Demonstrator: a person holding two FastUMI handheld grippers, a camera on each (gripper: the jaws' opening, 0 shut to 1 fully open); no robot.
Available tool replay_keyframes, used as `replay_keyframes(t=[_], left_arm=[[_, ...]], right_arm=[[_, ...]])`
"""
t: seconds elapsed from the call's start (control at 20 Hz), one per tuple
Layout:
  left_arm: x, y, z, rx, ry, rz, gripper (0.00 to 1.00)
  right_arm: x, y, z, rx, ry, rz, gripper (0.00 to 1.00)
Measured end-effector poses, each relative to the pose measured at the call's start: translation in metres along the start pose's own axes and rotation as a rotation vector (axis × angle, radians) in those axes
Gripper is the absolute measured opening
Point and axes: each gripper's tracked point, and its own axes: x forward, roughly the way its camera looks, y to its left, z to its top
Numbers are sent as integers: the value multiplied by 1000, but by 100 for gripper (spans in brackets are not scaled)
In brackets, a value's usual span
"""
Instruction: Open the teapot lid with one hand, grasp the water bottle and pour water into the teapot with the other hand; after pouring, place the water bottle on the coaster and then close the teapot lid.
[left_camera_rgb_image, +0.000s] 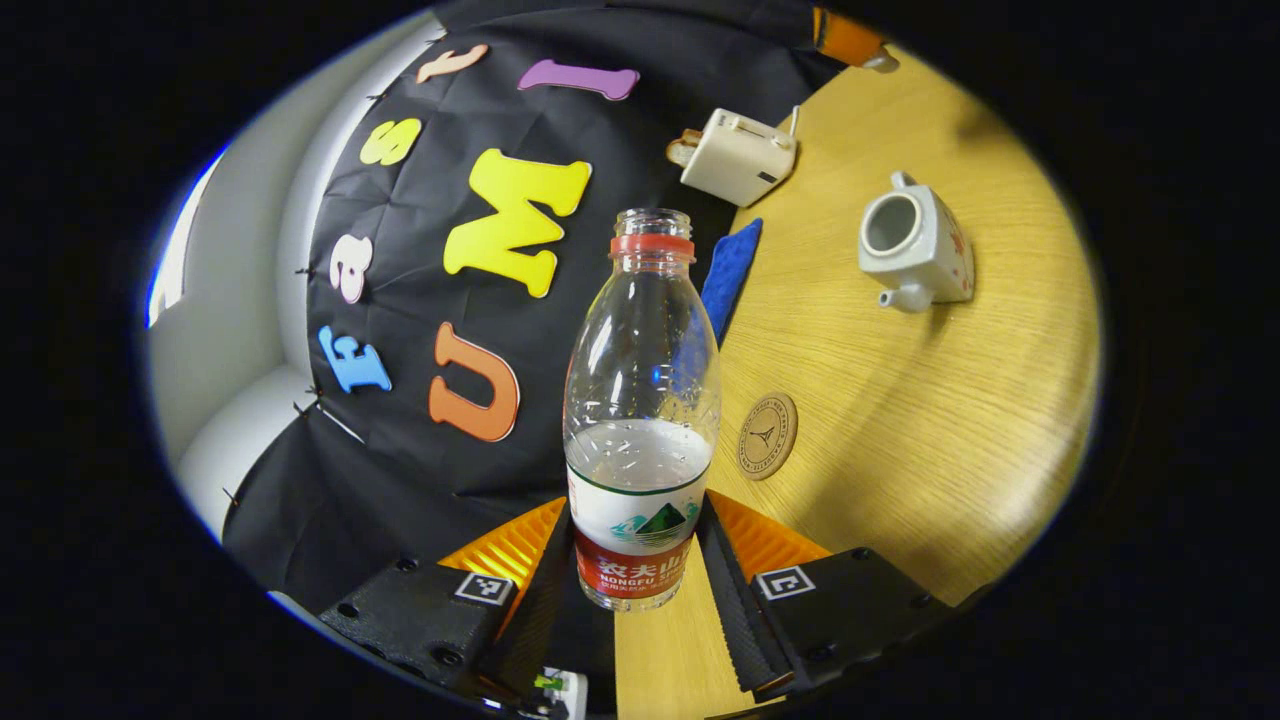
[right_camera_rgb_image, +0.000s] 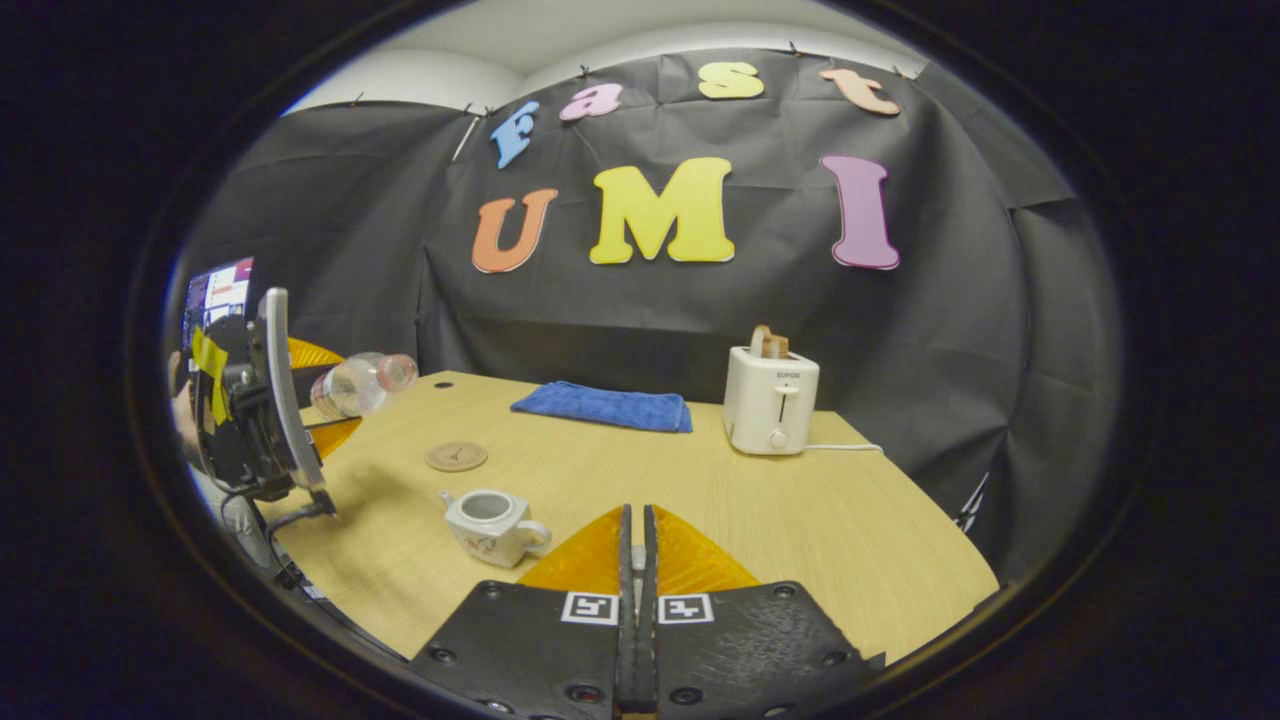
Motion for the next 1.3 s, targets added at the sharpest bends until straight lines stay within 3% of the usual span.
replay_keyframes(t=[0.05, 0.1, 0.5, 0.9, 1.3], left_arm=[[2, -5, 1, 34, 4, -15, 77], [5, -8, 2, 65, 7, -28, 73], [-4, -20, 15, 298, -12, -55, 73], [-5, -17, 29, 432, -16, -49, 73], [1, -12, 35, 490, -3, -53, 72]], right_arm=[[-1, -2, -2, 3, 0, 0, 0], [-2, -4, -3, 6, -1, -3, 0], [-4, -10, -10, 21, 4, -3, 0], [-10, -16, -14, 32, 0, -9, 0], [-12, -26, -19, 50, 0, -24, 0]])
